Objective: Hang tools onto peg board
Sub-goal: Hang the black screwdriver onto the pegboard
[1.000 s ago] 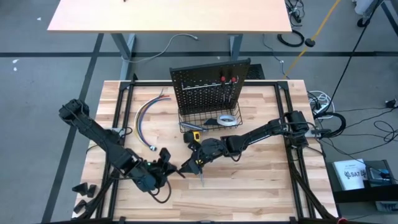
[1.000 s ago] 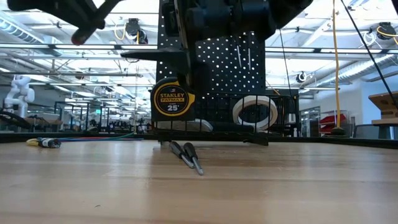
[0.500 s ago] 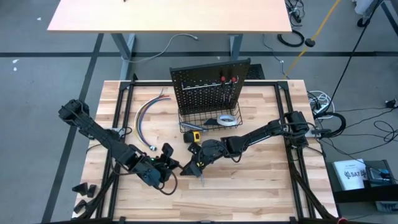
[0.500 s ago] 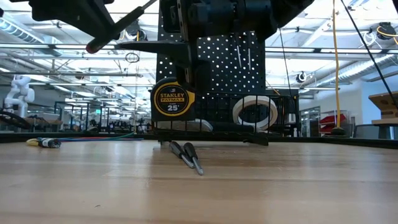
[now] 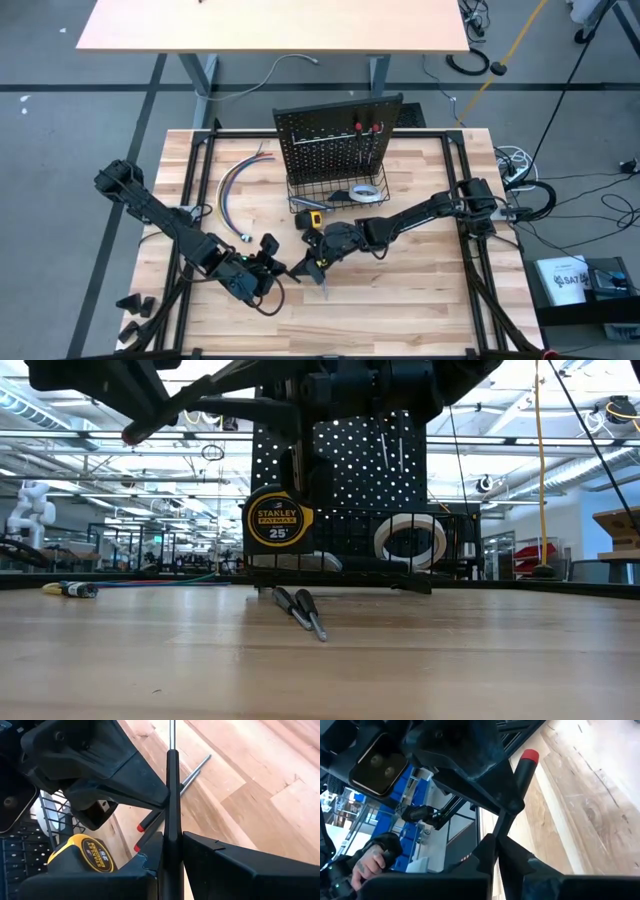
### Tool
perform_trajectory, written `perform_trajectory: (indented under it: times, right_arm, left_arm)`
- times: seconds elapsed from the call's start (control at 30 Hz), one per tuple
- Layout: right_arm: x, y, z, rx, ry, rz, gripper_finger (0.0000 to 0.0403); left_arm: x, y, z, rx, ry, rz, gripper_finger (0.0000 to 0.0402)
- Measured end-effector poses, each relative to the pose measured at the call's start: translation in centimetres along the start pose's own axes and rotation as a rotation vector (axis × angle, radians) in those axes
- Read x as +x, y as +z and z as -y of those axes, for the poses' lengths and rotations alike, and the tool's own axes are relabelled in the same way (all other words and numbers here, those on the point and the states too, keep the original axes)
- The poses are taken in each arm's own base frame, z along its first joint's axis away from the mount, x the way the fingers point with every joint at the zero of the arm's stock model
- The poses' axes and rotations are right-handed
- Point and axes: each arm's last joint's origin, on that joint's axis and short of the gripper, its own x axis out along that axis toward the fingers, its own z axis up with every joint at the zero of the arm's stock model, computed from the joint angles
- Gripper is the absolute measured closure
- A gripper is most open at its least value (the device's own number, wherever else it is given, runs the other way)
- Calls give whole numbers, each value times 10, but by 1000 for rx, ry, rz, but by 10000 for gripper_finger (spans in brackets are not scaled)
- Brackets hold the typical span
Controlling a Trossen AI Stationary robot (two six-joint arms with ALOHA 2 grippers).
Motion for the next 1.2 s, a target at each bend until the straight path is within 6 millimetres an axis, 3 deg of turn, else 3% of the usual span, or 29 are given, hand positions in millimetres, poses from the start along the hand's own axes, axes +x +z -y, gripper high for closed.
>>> perform_trajectory:
  times: [0.43, 0.93, 1.07, 1.2]
  right_arm:
    - [0, 0, 0, -22, -21, 32, 390]
    - [1, 0, -3, -28, -1, 45, 206]
    - [1, -2, 0, -14, -26, 23, 205]
    - [1, -3, 1, 8, -35, 19, 232]
  left_arm:
    - [0, 0, 0, -1, 2, 0, 347]
    - [0, 1, -2, -9, 17, 5, 347]
    - [0, 1, -1, -8, 17, 3, 347]
    - [0, 1, -1, -8, 17, 2, 347]
